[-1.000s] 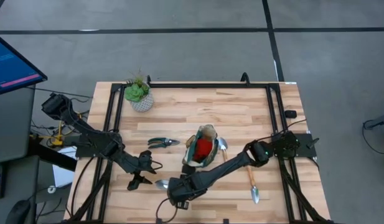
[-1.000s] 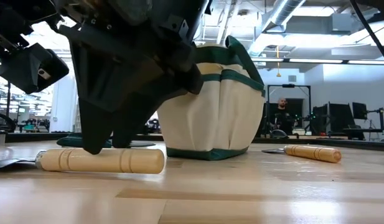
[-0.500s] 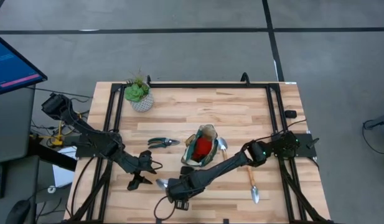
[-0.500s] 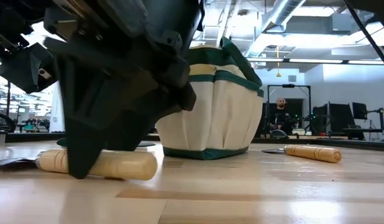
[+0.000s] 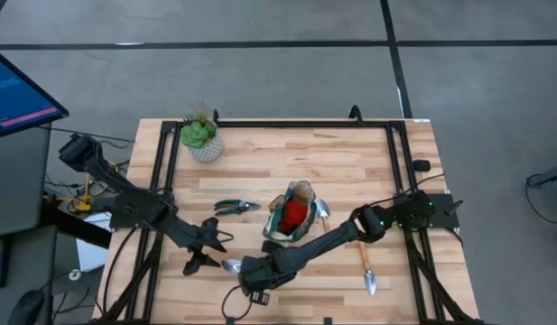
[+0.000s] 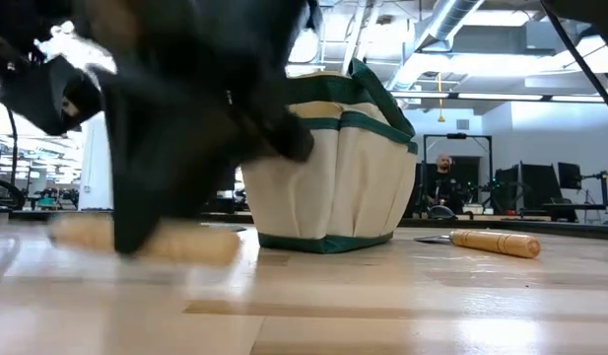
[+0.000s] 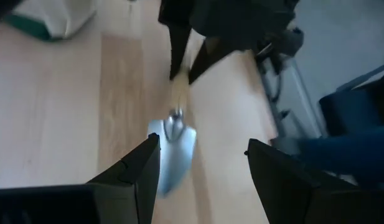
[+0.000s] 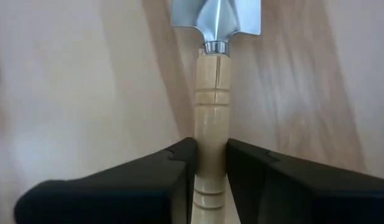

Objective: Pick & Place Garden tools in Gardening bag
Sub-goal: Put the trowel into the gardening bag

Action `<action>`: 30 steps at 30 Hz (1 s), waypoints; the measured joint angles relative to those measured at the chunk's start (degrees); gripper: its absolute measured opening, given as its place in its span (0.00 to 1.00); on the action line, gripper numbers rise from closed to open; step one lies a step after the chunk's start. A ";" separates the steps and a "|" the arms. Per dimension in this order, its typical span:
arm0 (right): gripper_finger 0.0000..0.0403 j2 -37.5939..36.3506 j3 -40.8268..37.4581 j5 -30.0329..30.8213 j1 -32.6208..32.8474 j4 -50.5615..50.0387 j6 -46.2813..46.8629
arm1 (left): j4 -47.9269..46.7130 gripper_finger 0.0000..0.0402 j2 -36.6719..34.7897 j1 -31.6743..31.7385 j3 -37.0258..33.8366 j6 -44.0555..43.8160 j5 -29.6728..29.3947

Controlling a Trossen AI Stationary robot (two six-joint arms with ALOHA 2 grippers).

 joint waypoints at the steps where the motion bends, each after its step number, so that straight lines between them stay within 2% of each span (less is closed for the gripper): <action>1: 0.14 -0.49 0.25 0.27 0.00 0.81 0.05 | -0.03 0.49 -1.67 0.00 0.00 -0.02 -0.01; 11: 0.14 -8.99 -0.44 8.73 -0.07 2.05 3.44 | 2.61 0.49 -25.76 0.00 0.00 3.12 -2.83; 19: 0.14 -16.48 -0.37 18.67 -0.45 1.80 4.94 | 13.93 0.49 -41.91 0.00 0.02 16.66 -3.90; 25: 0.14 -22.78 -0.37 29.52 -0.53 3.75 2.86 | 15.83 0.49 -45.74 0.00 0.07 22.46 -5.69; 30: 0.14 -26.76 -0.26 35.84 -0.47 12.96 -7.22 | 16.64 0.49 -42.70 0.00 0.07 24.13 -8.28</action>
